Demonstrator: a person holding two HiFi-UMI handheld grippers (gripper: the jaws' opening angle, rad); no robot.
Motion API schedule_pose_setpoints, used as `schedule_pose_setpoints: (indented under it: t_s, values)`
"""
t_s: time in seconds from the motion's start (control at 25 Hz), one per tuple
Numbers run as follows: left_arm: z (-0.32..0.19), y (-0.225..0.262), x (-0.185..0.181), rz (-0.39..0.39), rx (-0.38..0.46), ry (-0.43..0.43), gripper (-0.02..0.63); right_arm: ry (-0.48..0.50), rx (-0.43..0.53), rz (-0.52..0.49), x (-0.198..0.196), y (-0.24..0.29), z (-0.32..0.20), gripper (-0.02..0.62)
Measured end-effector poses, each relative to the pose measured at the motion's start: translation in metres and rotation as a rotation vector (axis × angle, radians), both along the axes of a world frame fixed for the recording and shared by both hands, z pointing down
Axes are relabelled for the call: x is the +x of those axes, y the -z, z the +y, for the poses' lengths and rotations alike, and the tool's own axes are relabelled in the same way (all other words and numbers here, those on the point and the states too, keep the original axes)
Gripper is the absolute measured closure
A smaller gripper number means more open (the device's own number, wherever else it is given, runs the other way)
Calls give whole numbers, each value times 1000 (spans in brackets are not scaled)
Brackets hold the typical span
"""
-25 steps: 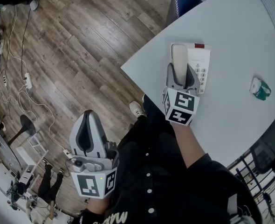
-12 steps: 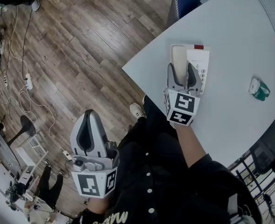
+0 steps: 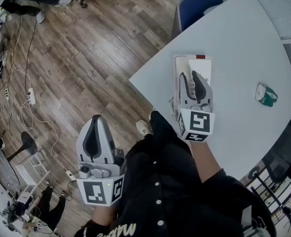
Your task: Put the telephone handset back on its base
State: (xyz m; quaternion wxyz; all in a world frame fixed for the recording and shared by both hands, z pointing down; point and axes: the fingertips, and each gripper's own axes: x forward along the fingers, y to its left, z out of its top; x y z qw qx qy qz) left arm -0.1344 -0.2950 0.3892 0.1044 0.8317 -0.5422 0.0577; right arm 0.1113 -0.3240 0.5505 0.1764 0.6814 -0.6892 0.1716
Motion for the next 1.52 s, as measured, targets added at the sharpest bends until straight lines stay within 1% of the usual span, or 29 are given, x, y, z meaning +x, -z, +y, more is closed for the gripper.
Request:
schedule_pose_setpoints:
  t_s: [0.04,0.12,0.2,0.28,0.36,0.48,0.64,0.76,1.0,1.16,1.28,1.4,1.52]
  values:
    - [0,3,0,-1,8,-3,592,-5,4,-10,3,6,1,502]
    - [1,5,-2,-4,15,-4,592,-11,10,-39,7,17,5,528]
    - [3,7,-4,-3,22,-7,592,17,28,-82,7,29,7,548]
    - [4,11,-5,1,35,-14,591,71,58,-116,3,44,10,554]
    - [5,17,-7,5,52,-19,592,102,95,-127,0,62,14,557]
    - [6,29,-10,10,82,-20,592,91,158,-141,1,90,19,560]
    - [7,44,-13,19,126,-29,592,90,258,-195,3,127,26,561]
    - [11,53,-16,24,152,-32,591,86,308,-210,6,148,34,561]
    - [15,72,-27,35,205,-27,592,58,391,-203,16,190,51,561]
    - [16,83,-34,41,253,-18,591,50,434,-163,21,211,59,561]
    - [18,90,-36,55,268,-21,592,57,451,-148,22,223,66,561]
    - [20,99,-38,59,304,-20,592,72,472,-142,22,233,70,561]
    - [23,107,-45,61,330,-9,592,55,502,-132,24,244,78,561]
